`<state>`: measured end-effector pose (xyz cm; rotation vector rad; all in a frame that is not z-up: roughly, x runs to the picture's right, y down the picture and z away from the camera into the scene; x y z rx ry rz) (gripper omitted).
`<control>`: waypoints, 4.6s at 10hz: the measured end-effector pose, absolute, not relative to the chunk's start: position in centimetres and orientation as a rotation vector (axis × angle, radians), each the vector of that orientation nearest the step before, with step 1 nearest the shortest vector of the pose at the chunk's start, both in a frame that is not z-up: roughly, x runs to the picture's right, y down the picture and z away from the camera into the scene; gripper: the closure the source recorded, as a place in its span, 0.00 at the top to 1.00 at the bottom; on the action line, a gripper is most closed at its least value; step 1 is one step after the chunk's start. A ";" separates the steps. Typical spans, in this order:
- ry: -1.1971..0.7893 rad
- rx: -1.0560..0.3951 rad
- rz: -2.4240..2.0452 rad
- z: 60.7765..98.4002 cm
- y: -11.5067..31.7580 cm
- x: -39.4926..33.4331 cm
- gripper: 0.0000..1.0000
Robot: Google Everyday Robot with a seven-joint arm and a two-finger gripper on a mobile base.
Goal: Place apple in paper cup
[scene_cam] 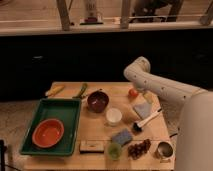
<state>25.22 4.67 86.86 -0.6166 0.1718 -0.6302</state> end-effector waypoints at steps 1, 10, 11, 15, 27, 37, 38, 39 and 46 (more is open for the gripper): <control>0.171 -0.616 -0.641 87.2 4.8 25.4 0.80; -0.030 -0.482 -0.679 89.4 3.4 25.8 0.80; -0.044 -0.475 -0.681 90.0 3.4 25.6 0.80; -0.113 -0.461 -0.693 92.0 3.8 24.8 0.80; -0.213 -0.453 -0.706 94.8 4.6 23.6 0.80; -0.238 -0.453 -0.717 95.5 4.8 23.7 0.00; -0.241 -0.449 -0.720 95.3 4.8 23.6 0.00; -0.244 -0.443 -0.724 95.2 4.6 23.5 0.00; -0.289 -0.402 -0.771 93.1 2.9 22.2 0.00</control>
